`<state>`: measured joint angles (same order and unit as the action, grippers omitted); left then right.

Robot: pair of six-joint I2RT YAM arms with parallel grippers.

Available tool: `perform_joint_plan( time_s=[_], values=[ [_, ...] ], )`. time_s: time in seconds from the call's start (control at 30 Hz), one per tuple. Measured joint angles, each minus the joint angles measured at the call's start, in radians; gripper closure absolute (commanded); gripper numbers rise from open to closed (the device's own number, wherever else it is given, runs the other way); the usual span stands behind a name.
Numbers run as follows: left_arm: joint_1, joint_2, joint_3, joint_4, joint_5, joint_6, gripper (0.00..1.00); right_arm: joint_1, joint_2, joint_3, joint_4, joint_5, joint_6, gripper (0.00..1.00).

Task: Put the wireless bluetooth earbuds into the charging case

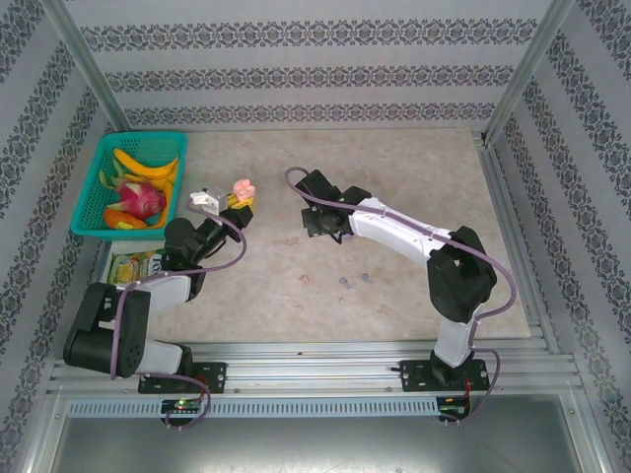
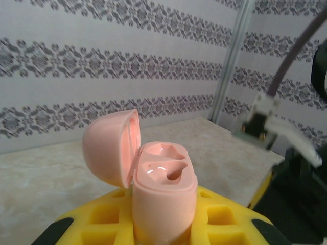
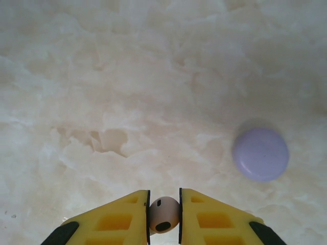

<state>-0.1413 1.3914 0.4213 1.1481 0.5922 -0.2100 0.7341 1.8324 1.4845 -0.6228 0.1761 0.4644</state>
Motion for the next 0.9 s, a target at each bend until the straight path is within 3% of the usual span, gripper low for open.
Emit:
perform_joint_plan(
  time_s=[0.6,0.9],
  values=[
    [-0.084,0.089,0.056,-0.042,0.028,0.129,1.0,-0.003,-0.099,0.163,-0.014,0.018,-0.163,0.79],
    [-0.109,0.101,0.092,-0.081,0.029,0.159,1.0,0.076,-0.109,0.221,0.021,0.037,-0.296,0.79]
  ],
)
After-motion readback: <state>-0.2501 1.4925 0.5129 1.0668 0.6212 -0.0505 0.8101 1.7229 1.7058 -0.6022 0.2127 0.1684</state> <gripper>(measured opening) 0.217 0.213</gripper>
